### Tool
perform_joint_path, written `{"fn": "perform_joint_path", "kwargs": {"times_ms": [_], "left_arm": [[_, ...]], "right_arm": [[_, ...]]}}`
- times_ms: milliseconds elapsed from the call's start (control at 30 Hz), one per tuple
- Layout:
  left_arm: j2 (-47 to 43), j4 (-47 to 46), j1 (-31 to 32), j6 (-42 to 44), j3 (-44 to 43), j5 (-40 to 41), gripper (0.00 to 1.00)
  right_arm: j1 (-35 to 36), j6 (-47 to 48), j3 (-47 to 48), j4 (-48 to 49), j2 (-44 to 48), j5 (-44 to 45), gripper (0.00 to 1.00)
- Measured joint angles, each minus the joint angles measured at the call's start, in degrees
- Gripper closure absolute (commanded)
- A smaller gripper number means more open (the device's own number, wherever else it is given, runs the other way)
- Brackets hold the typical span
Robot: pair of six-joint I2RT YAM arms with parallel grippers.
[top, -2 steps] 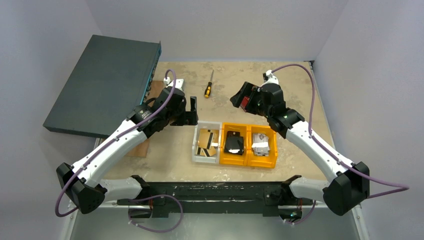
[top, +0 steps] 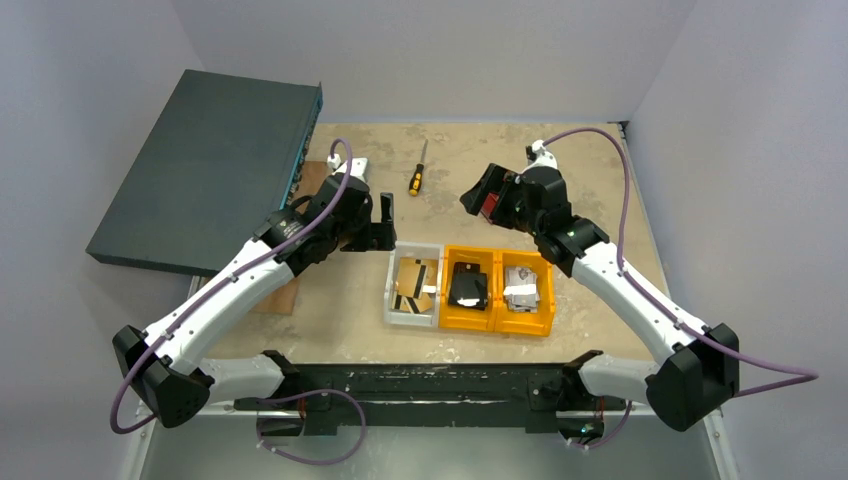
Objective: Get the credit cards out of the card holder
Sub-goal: Move the storage box to the corner of the board.
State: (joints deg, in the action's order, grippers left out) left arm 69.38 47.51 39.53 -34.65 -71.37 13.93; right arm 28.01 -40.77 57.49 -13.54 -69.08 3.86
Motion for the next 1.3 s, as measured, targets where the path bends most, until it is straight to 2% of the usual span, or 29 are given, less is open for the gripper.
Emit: {"fn": "perform_joint_path", "kwargs": {"times_ms": [400,667,1000,1300], "left_arm": [[-0.07,-0.20,-0.02,-0.09,0.28,0.13,0.00],[1.95,-2.14,-0.02,-0.87,5.81,-1.11,0.00],[8.39,-10.62,-0.02,-4.35,13.70,-6.75,0.00],[15.63,-17.86,-0.02,-5.22,15.47,-11.21,0.00]], "right_arm": [[-0.07,1.88,1.64,-5.20,-0.39,1.14,0.01],[-0.35,2.43,1.64,-6.27,-0.26,1.09,0.01],[-1.68,3.56,1.64,-6.43,0.35,-0.85,0.01],[-2.47,4.55,1.49,-6.69,1.46,-2.12,0.01]]}}
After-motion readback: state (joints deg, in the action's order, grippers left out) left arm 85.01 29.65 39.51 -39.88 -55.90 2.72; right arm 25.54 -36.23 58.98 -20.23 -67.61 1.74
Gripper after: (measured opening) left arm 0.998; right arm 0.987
